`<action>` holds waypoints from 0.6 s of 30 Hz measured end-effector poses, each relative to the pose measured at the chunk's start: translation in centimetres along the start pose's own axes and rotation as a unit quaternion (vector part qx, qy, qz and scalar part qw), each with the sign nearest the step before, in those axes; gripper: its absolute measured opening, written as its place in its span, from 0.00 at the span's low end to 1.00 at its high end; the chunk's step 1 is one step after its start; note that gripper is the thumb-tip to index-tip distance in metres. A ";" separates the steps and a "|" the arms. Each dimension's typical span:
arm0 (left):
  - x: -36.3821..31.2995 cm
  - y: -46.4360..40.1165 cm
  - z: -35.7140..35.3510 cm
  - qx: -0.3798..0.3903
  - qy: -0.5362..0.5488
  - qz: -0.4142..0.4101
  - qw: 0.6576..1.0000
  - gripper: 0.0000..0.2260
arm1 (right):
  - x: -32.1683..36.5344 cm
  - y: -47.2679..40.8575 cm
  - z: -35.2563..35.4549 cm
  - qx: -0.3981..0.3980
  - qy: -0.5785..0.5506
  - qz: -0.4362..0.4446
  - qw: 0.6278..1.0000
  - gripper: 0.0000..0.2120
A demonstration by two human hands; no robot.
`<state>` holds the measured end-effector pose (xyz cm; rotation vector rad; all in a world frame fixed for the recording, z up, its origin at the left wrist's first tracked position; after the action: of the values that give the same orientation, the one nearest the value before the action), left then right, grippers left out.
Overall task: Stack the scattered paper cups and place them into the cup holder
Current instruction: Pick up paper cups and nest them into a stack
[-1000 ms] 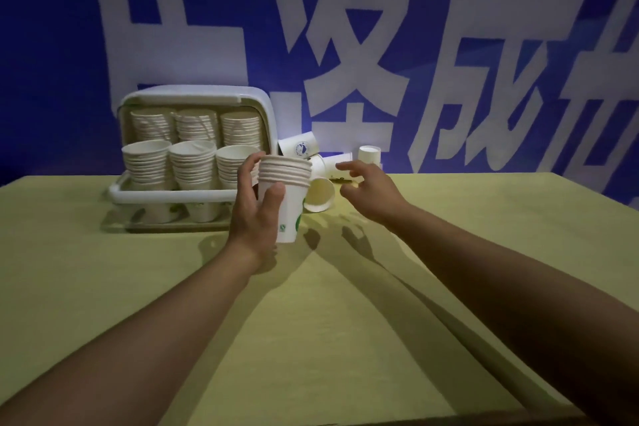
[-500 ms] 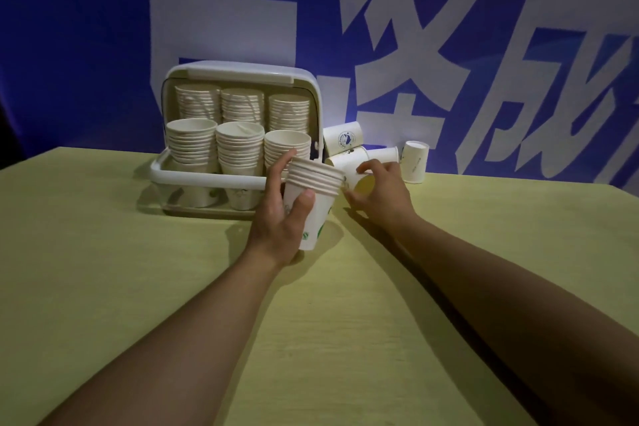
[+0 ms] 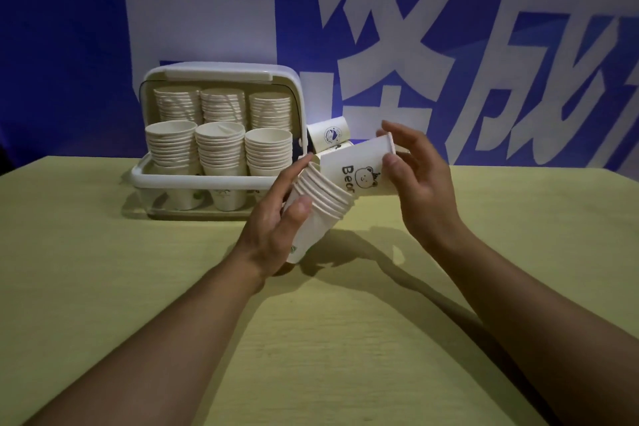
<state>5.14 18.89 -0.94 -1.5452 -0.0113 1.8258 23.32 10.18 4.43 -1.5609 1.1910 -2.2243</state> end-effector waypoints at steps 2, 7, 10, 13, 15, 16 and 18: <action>-0.3 0.2 -0.1 0.008 -0.028 0.006 1.000 0.30 | 0.0 0.3 -0.4 0.050 0.031 -0.004 0.998 0.18; -0.5 0.3 -0.6 0.004 -0.047 0.009 0.999 0.34 | -1.3 1.9 -3.0 0.167 0.049 -0.051 0.983 0.24; -0.6 0.6 -0.5 -0.004 -0.053 0.018 0.998 0.32 | -1.2 2.3 -4.1 0.173 0.050 -0.050 0.982 0.29; -0.7 0.8 -0.4 0.002 -0.076 0.025 0.997 0.33 | -1.3 2.6 -4.5 0.177 0.054 -0.067 0.980 0.31; -0.8 0.8 -0.4 0.010 -0.086 0.017 0.996 0.32 | -1.6 2.5 -4.5 0.185 0.035 -0.085 0.978 0.29; -0.9 0.8 -0.4 0.015 -0.098 0.010 0.995 0.31 | -1.6 2.5 -4.5 0.183 0.001 -0.102 0.978 0.27; -1.2 0.8 -0.4 0.021 -0.113 0.008 0.993 0.26 | -1.6 2.2 -4.3 0.129 -0.119 -0.158 0.972 0.25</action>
<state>5.05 17.46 -0.37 -1.3065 -0.0671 1.9937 19.68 11.80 1.27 -1.9425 0.5947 -2.1783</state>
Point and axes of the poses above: each hand's wrist, its own y-axis away from the middle knuckle, its own z-axis out of the back of the hand, x = y × z, the point moved 2 cm from there along -y, towards the middle knuckle, and after that the axes turned 4 degrees about z, right-handed, at the moved point
